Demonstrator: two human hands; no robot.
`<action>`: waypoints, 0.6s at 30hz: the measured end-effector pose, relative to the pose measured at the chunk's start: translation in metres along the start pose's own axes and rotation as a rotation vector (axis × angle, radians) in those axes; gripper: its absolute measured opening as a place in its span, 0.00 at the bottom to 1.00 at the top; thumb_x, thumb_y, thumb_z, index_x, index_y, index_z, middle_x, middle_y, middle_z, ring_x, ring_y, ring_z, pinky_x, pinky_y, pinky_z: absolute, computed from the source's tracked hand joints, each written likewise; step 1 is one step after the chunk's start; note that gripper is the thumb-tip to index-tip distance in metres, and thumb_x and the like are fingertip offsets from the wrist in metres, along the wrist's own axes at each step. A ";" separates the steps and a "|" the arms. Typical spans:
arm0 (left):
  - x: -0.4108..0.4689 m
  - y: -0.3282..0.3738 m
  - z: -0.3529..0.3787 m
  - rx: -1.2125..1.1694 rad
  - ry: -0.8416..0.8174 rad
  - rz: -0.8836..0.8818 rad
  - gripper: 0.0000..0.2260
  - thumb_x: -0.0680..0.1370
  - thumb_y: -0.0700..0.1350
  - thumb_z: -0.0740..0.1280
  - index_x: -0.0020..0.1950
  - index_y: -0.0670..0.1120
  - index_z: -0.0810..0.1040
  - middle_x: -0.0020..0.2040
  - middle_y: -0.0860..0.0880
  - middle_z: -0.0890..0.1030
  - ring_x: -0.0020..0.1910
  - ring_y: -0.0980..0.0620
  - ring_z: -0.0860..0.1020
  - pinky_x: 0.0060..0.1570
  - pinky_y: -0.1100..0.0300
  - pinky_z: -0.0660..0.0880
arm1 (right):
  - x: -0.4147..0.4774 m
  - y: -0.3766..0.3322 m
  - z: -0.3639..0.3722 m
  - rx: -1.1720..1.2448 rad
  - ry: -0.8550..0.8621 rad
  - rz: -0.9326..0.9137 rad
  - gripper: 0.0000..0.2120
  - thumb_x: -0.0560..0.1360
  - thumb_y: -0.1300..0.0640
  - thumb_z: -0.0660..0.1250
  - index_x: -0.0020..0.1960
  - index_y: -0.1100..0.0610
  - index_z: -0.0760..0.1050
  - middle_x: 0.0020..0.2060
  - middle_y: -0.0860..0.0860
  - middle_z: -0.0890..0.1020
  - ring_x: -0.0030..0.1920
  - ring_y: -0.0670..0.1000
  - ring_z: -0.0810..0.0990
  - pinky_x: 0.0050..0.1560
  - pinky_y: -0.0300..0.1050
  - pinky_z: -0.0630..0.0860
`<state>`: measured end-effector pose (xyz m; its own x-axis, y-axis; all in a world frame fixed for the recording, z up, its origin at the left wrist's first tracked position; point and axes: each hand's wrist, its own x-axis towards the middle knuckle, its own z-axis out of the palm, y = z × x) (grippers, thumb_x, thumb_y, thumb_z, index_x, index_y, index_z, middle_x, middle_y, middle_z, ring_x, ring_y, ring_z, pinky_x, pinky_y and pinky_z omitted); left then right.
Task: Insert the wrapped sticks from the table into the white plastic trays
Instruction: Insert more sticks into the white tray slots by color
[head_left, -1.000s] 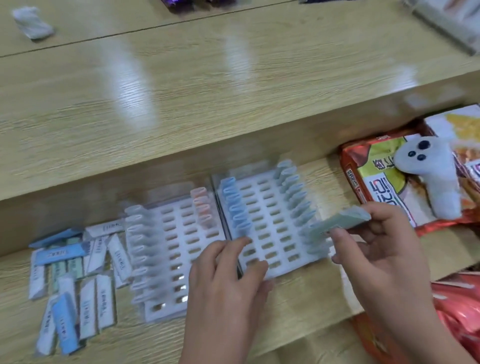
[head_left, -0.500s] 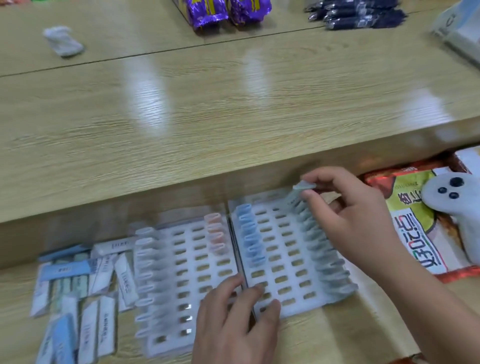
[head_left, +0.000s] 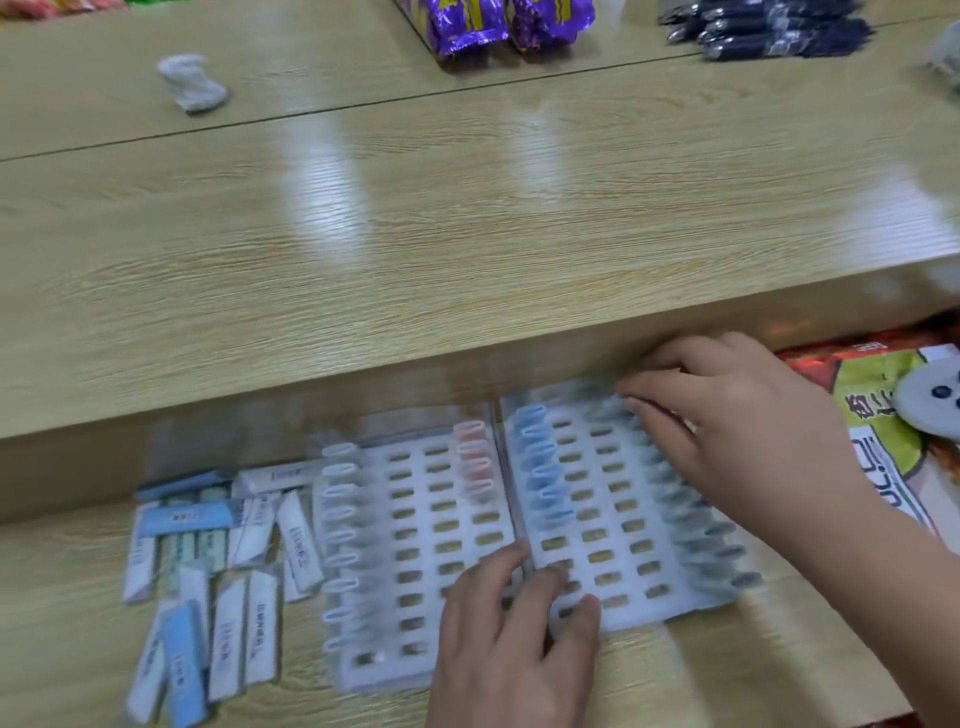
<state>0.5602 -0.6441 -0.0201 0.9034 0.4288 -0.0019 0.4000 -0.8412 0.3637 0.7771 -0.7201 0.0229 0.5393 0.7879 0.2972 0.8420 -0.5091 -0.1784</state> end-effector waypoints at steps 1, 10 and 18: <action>-0.001 0.000 -0.001 0.010 0.008 0.005 0.07 0.69 0.55 0.76 0.45 0.58 0.87 0.53 0.52 0.85 0.56 0.46 0.83 0.55 0.55 0.77 | -0.001 -0.003 -0.001 -0.074 -0.011 -0.021 0.08 0.76 0.51 0.67 0.49 0.49 0.85 0.45 0.49 0.82 0.45 0.57 0.77 0.31 0.43 0.71; -0.024 -0.068 -0.049 -0.261 0.504 0.071 0.11 0.78 0.45 0.66 0.57 0.47 0.84 0.59 0.49 0.81 0.59 0.47 0.78 0.56 0.53 0.75 | -0.009 -0.082 0.015 0.056 0.117 -0.047 0.13 0.77 0.55 0.64 0.54 0.60 0.84 0.49 0.56 0.82 0.46 0.61 0.77 0.45 0.53 0.73; -0.045 -0.190 -0.085 -0.326 0.446 -0.441 0.12 0.77 0.51 0.66 0.58 0.50 0.82 0.54 0.54 0.80 0.56 0.51 0.76 0.58 0.58 0.71 | 0.004 -0.248 0.050 0.324 -0.044 -0.146 0.13 0.74 0.58 0.70 0.59 0.55 0.80 0.48 0.50 0.83 0.47 0.55 0.81 0.47 0.44 0.72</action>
<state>0.4308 -0.4755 -0.0098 0.4907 0.8594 0.1436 0.5844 -0.4468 0.6774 0.5707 -0.5733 0.0209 0.4071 0.8621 0.3019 0.8661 -0.2594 -0.4273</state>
